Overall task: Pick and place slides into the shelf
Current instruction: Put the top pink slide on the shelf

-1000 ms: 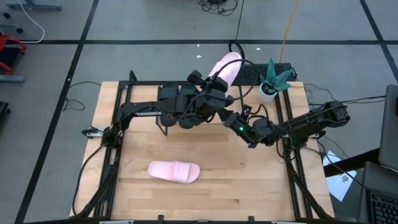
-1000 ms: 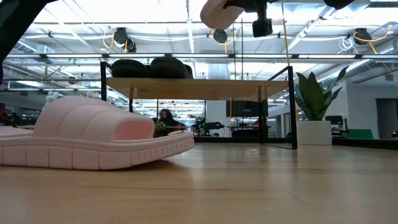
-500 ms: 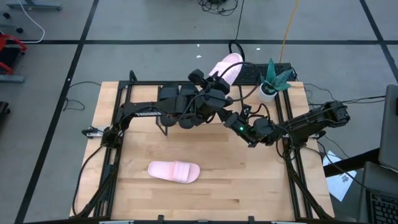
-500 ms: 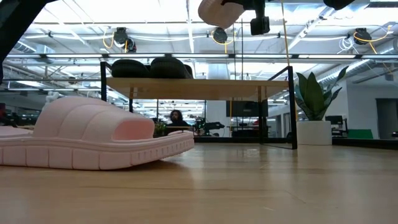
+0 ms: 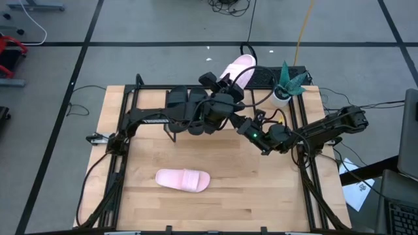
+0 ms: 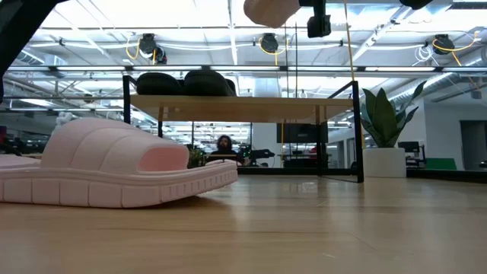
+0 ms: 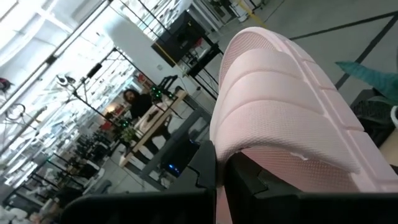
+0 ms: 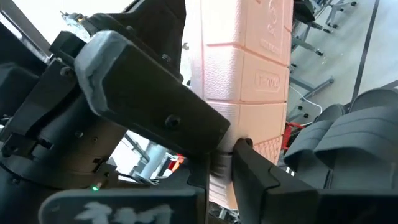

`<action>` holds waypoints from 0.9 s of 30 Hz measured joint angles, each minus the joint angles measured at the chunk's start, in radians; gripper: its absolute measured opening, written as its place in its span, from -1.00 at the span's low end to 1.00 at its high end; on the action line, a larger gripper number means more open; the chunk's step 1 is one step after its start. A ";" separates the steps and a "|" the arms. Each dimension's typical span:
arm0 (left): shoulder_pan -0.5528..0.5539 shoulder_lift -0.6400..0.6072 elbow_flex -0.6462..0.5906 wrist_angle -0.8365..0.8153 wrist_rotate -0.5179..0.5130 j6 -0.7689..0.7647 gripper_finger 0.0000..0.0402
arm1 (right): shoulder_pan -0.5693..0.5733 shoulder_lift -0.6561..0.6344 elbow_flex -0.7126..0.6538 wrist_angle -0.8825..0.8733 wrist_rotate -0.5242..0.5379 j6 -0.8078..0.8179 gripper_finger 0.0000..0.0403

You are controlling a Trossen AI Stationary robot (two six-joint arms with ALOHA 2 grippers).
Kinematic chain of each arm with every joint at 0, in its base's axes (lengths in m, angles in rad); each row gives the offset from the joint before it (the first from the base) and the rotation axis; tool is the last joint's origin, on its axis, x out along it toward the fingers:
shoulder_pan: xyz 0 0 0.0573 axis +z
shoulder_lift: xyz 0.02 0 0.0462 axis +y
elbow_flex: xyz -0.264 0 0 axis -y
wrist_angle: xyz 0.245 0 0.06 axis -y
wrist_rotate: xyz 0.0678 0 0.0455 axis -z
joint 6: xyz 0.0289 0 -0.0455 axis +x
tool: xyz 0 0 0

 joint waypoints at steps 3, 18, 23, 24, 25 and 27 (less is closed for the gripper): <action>-0.006 0.001 -0.001 0.077 -0.005 0.083 -0.96 | 0.000 -0.001 0.001 0.003 0.000 -0.006 -0.86; -0.038 -0.001 0.000 0.006 -0.063 -0.020 -0.96 | 0.016 0.001 0.000 0.025 -0.002 -0.046 -0.86; -0.042 -0.001 0.000 -0.014 -0.093 -0.066 -0.96 | 0.016 0.001 0.000 0.027 -0.006 -0.046 -0.86; -0.041 -0.001 0.000 -0.015 -0.093 -0.071 -0.96 | 0.016 0.002 0.000 0.027 -0.005 -0.046 -0.86; -0.041 -0.001 0.000 -0.015 -0.093 -0.077 -0.96 | 0.016 0.002 0.000 0.027 -0.005 -0.046 -0.86; -0.041 -0.001 0.000 -0.017 -0.093 -0.094 -0.96 | 0.016 0.002 0.000 0.030 -0.005 -0.046 -0.86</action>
